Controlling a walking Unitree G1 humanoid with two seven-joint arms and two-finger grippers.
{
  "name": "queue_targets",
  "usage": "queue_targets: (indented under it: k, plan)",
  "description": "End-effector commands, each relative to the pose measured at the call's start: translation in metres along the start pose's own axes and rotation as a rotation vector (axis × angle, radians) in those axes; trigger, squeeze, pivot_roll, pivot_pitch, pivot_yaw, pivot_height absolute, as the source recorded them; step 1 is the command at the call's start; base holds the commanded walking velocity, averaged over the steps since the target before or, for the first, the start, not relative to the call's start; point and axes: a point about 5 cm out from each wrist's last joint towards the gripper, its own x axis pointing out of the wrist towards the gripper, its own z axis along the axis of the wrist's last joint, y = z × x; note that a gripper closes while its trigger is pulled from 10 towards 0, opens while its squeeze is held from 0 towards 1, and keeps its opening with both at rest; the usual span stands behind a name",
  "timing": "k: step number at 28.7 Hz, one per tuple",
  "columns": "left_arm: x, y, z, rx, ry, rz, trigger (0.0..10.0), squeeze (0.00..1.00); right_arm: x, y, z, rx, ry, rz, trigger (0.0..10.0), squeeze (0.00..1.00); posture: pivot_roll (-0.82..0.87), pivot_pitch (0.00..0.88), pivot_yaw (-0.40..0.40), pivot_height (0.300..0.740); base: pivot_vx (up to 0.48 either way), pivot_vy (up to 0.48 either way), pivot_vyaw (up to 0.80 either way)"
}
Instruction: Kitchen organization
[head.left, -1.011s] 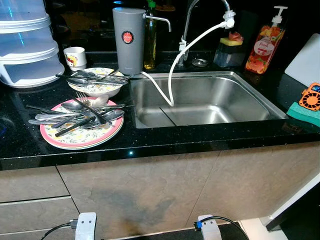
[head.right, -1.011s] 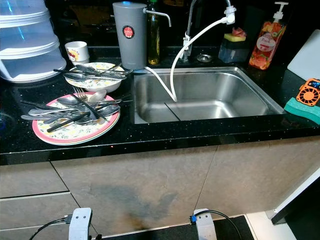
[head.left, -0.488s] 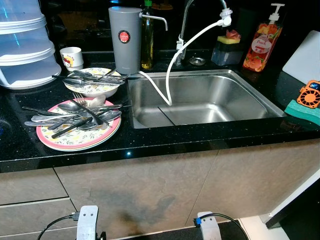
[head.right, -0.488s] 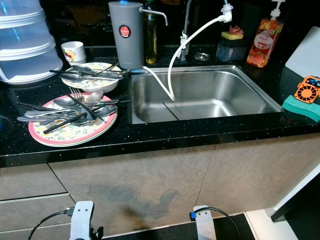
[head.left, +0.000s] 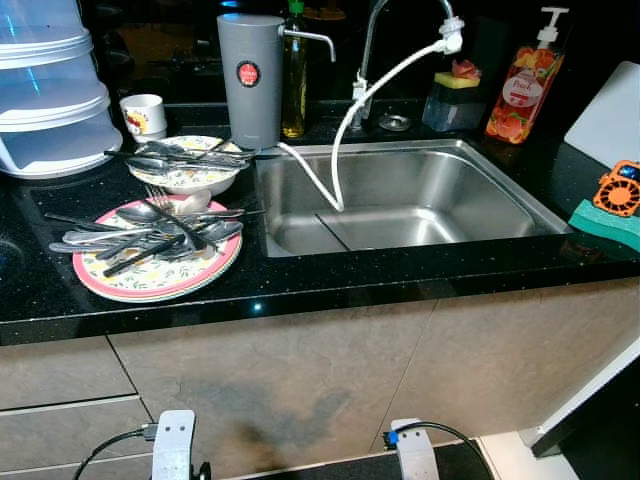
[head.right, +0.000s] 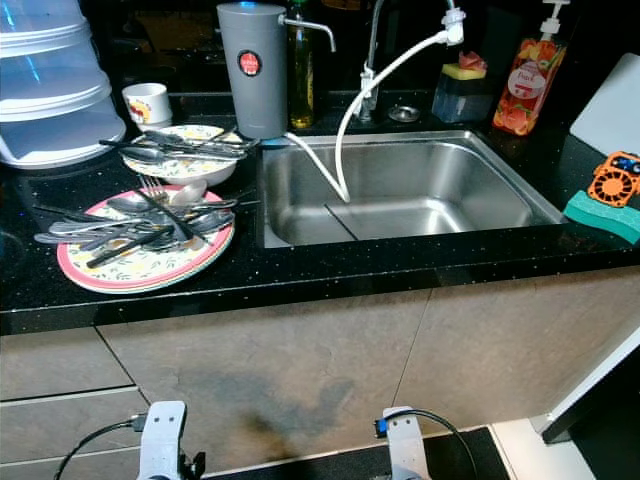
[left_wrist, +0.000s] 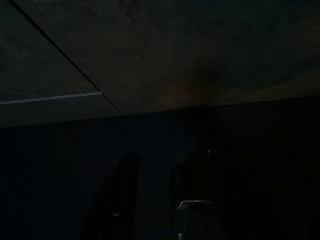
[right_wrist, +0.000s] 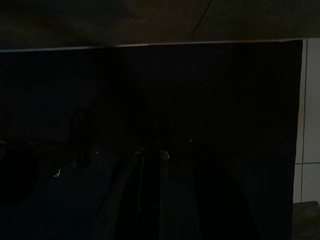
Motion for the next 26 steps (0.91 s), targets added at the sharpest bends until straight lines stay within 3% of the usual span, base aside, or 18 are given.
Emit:
queue_targets:
  k: [1, 16, 20, 26]
  plan:
    - [-0.0008, 0.0037, -0.0026, -0.004, 0.012, 0.011, 10.0, 0.00, -0.0002, -0.0010, -0.0032, 0.015, 0.015, -0.004, 10.0, 0.00, -0.01, 0.078, -0.001, 0.740, 0.000, 0.000, 0.00]
    - [-0.0019, 0.0041, -0.0071, 0.003, 0.034, -0.002, 10.0, 0.00, -0.0008, -0.0014, -0.0075, 0.023, 0.023, -0.003, 10.0, 0.00, -0.03, 0.057, 0.004, 0.740, 0.000, 0.000, 0.00]
    - [-0.0021, 0.0018, -0.0086, -0.051, 0.033, -0.005, 10.0, 0.00, -0.0011, -0.0006, -0.0100, 0.014, 0.027, 0.000, 10.0, 0.00, -0.03, 0.042, 0.000, 0.740, 0.000, 0.000, 0.00]
    - [-0.0027, 0.0030, -0.0086, 0.023, 0.019, 0.021, 10.0, 0.00, -0.0015, 0.0000, -0.0130, -0.002, 0.035, 0.003, 10.0, 0.00, -0.03, 0.019, -0.007, 0.740, 0.000, 0.000, 0.00]
